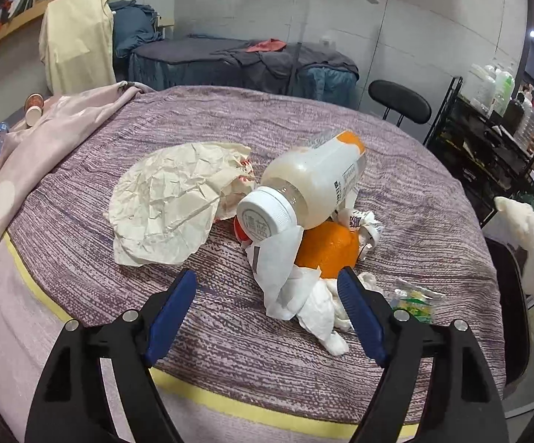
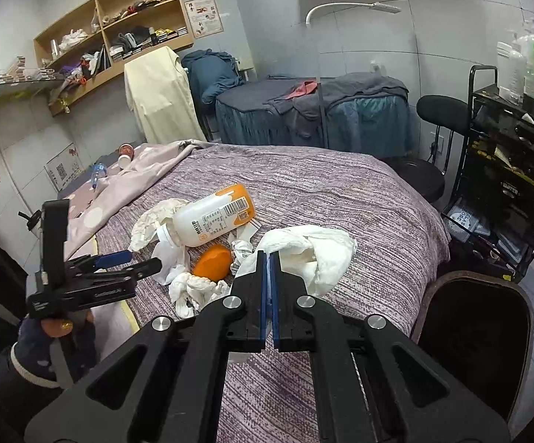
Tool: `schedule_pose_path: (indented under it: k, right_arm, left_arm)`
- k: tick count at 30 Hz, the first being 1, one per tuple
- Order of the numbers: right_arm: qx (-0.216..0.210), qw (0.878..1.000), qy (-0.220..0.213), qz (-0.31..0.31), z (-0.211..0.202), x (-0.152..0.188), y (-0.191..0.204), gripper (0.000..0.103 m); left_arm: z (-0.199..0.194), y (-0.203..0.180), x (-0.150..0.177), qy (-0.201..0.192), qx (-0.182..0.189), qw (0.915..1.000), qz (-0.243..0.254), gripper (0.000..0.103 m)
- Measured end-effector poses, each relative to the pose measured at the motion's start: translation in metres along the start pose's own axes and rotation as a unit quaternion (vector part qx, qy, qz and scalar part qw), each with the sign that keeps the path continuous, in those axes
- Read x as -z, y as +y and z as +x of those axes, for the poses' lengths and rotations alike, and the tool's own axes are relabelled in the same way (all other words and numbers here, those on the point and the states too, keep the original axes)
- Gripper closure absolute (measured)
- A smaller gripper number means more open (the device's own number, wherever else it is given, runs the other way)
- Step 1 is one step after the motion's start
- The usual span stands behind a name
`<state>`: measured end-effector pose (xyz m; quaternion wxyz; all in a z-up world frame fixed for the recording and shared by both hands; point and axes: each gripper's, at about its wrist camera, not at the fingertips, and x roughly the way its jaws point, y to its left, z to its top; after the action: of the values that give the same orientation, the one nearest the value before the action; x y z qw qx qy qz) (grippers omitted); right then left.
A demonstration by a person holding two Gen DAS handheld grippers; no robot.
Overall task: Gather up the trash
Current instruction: 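Grasp the white tissue with the right gripper while the left gripper grasps a white paper strip, then carry the white tissue toward the brown bin with the right gripper while the left gripper lifts the paper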
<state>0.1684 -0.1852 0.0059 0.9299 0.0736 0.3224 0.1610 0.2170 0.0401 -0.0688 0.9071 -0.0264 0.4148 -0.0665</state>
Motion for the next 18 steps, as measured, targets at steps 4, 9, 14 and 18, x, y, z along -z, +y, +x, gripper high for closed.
schedule_pose_path:
  k: [4, 9, 14, 18]
  right_arm:
    - [-0.004, 1.0, -0.005, 0.006, -0.013, 0.007, -0.005, 0.1]
    - [-0.007, 1.0, -0.012, 0.015, -0.024, 0.014, -0.01, 0.1]
    - [-0.007, 1.0, -0.017, 0.021, -0.034, 0.018, -0.016, 0.1]
    - [-0.011, 0.999, -0.022, 0.024, -0.041, 0.02, -0.019, 0.1]
  left_arm:
    - [0.021, 0.0, -0.002, 0.041, 0.006, 0.9991, -0.004, 0.054]
    - [0.012, -0.002, 0.006, 0.04, 0.019, 0.9989, -0.014, 0.101]
    - [-0.031, -0.008, 0.009, -0.004, 0.041, 0.9989, -0.023, 0.101]
    - [-0.074, -0.017, 0.004, -0.046, 0.063, 0.9967, -0.022, 0.101]
